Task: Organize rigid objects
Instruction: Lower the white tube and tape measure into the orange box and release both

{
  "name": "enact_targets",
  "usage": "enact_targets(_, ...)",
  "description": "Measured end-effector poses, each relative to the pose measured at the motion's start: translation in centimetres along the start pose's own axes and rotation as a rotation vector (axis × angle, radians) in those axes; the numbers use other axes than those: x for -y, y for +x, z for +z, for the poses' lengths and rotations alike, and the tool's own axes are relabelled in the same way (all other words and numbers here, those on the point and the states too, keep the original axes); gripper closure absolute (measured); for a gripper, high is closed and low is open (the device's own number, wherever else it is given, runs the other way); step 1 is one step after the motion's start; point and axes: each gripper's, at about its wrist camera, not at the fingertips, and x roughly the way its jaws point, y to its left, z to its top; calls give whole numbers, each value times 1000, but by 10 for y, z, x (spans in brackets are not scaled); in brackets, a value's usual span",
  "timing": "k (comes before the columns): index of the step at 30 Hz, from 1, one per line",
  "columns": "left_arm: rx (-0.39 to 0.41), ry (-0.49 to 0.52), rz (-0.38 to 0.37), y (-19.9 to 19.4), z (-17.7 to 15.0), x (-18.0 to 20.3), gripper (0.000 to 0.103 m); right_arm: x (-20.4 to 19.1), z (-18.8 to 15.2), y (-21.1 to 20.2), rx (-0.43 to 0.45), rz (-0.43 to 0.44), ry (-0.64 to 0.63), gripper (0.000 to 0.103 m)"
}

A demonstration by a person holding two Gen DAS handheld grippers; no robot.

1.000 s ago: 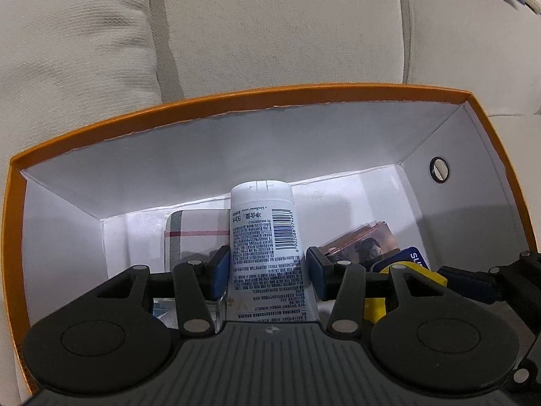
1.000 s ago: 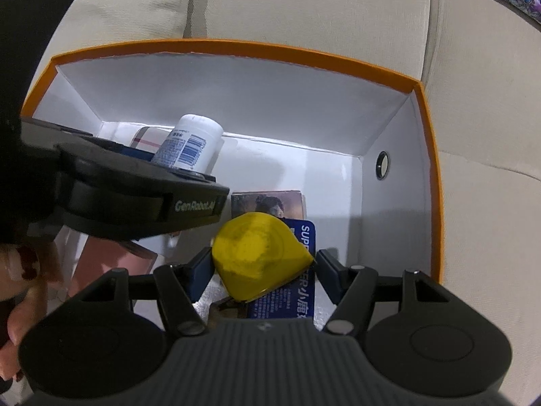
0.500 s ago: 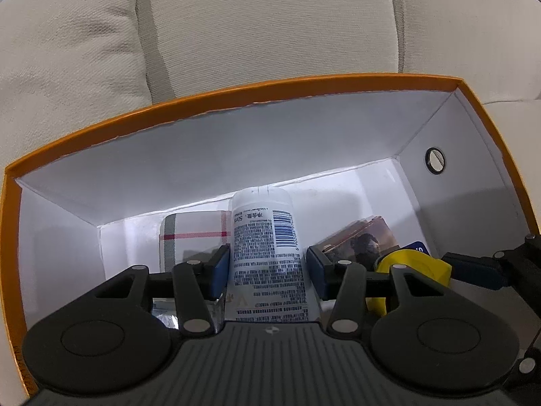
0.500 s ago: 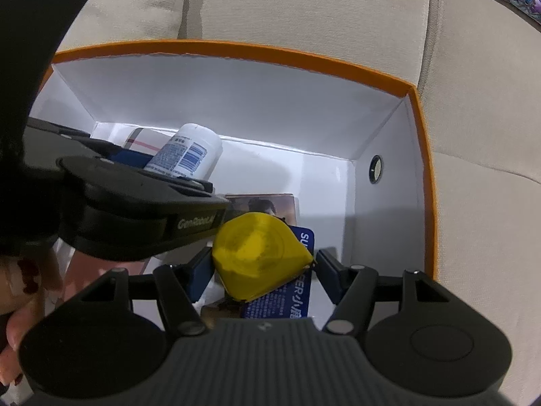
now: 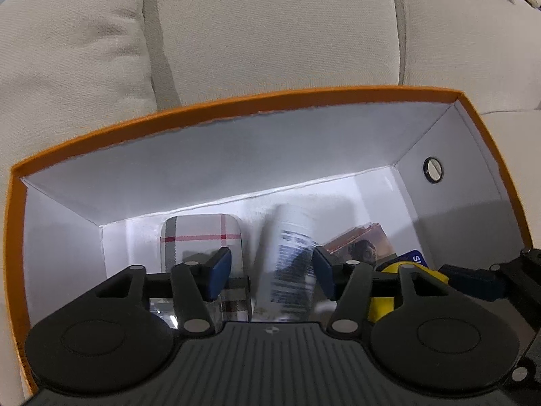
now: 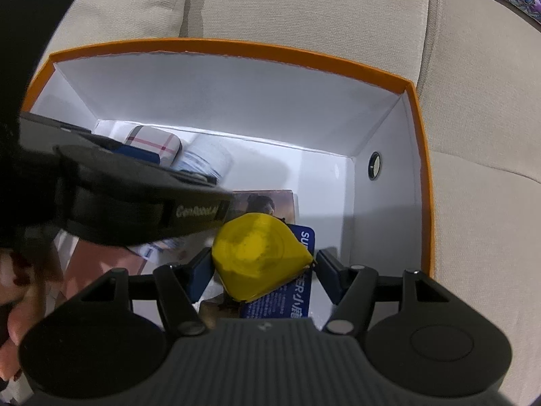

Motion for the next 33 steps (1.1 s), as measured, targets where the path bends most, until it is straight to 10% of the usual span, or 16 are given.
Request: enact_targets(33,68,-85,11,-115,-38,-7,17,-24,-17,-86,21,-97,-51,36)
